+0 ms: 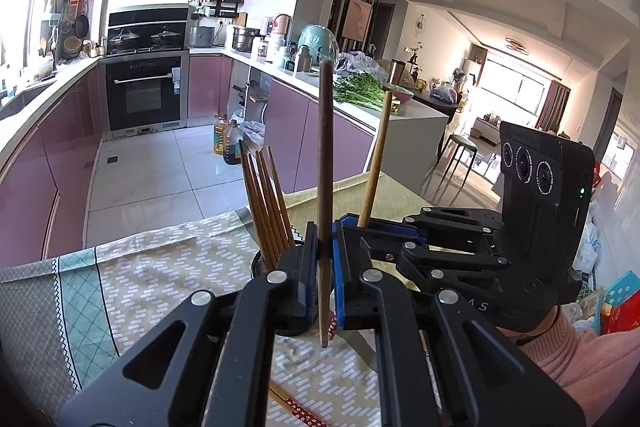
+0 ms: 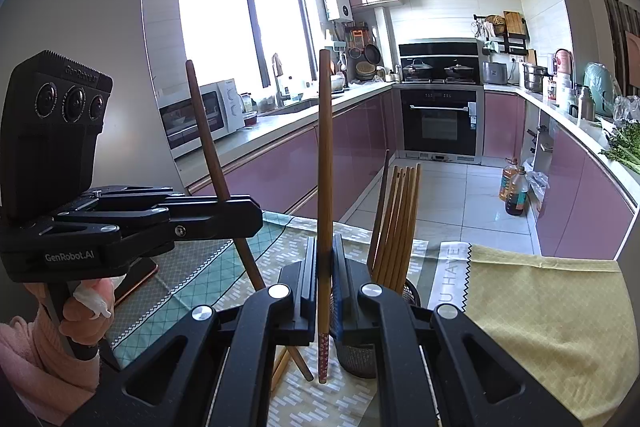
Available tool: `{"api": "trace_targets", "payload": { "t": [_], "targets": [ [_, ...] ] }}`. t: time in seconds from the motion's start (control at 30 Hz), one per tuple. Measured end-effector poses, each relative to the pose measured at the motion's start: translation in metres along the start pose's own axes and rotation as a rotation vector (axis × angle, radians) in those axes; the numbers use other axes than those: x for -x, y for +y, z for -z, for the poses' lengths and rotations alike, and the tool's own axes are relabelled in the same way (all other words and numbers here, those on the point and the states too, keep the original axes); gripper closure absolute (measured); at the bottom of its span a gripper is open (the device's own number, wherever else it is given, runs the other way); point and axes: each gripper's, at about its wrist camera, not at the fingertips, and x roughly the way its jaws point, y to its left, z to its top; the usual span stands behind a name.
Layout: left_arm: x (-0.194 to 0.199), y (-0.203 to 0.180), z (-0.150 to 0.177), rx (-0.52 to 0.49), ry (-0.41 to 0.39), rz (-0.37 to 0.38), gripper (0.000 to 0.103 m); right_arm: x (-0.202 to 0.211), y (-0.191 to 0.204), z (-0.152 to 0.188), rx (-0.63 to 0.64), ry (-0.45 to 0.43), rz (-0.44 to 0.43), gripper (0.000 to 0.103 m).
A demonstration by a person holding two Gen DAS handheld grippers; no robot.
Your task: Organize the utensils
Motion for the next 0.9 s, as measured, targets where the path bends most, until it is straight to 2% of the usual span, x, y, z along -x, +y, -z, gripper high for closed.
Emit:
{"api": "trace_targets", "payload": {
  "t": [0.47,0.9],
  "targets": [
    [-0.001,-0.005,-0.005,-0.013,-0.008,-0.006,0.096,0.0,0.0,-0.004,-0.003,-0.008,-0.003,0.097],
    [0.007,-0.008,-0.017,-0.03,-0.05,-0.015,0.096,-0.001,0.0,-0.018,-0.001,-0.04,-0.012,0.097]
  ]
}}
